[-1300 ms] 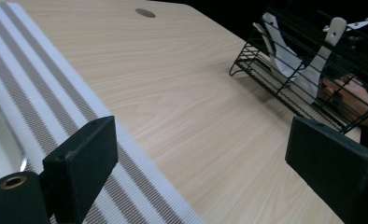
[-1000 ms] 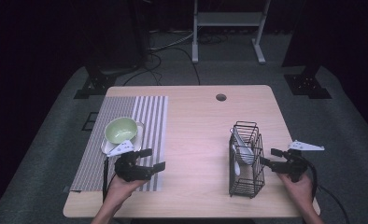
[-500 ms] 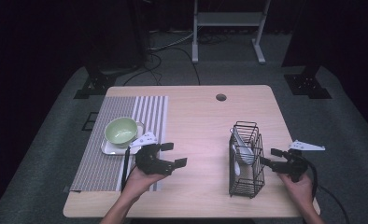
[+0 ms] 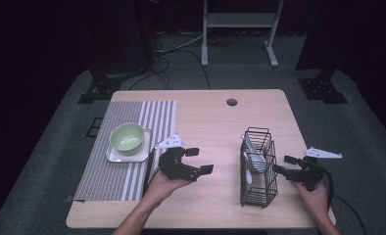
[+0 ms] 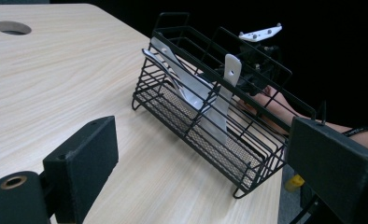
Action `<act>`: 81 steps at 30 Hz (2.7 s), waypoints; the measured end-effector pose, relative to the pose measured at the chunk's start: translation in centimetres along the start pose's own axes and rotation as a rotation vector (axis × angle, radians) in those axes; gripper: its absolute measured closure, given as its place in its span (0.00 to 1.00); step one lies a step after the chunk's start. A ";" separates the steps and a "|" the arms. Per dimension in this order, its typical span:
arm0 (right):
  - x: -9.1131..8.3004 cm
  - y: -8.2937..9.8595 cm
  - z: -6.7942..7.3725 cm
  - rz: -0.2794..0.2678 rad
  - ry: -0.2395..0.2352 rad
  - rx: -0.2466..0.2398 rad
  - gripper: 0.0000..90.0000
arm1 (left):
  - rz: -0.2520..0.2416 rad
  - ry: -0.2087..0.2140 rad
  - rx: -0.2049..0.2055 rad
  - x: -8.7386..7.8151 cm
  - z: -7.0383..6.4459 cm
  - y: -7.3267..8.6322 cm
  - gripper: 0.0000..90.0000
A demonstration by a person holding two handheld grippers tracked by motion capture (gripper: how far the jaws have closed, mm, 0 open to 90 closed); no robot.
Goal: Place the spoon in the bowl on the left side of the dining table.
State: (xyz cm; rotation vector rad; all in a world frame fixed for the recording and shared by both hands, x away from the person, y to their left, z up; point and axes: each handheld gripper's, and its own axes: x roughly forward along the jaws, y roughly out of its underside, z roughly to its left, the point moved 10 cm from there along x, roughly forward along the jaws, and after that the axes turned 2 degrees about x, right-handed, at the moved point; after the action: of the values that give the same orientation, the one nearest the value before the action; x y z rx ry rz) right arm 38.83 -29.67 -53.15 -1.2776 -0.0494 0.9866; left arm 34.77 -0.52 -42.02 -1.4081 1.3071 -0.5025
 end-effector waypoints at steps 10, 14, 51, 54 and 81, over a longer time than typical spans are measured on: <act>0.0 0.0 0.0 -0.004 -0.004 -0.001 0.19 | 0.024 0.032 0.007 1.8 -1.0 -0.4 0.10; 0.0 0.0 0.1 -0.003 -0.005 -0.005 0.19 | 0.030 0.039 0.018 2.5 -1.5 -0.7 0.10; -0.1 -0.1 0.1 -0.010 -0.018 0.001 0.19 | 0.083 0.098 0.026 7.6 -3.9 -2.4 0.15; -0.1 -0.1 0.1 -0.011 -0.019 0.001 0.19 | 0.087 0.095 0.026 7.9 -3.8 -2.4 0.18; -0.3 -0.3 0.0 -0.027 -0.031 0.014 0.19 | 0.105 0.046 0.033 9.9 -3.2 -2.4 0.53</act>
State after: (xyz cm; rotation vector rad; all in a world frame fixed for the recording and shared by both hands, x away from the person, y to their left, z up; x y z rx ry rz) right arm 38.78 -29.84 -52.76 -1.2456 -0.0834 0.9819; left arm 36.09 -11.13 -42.39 -1.3000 1.3960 -0.4864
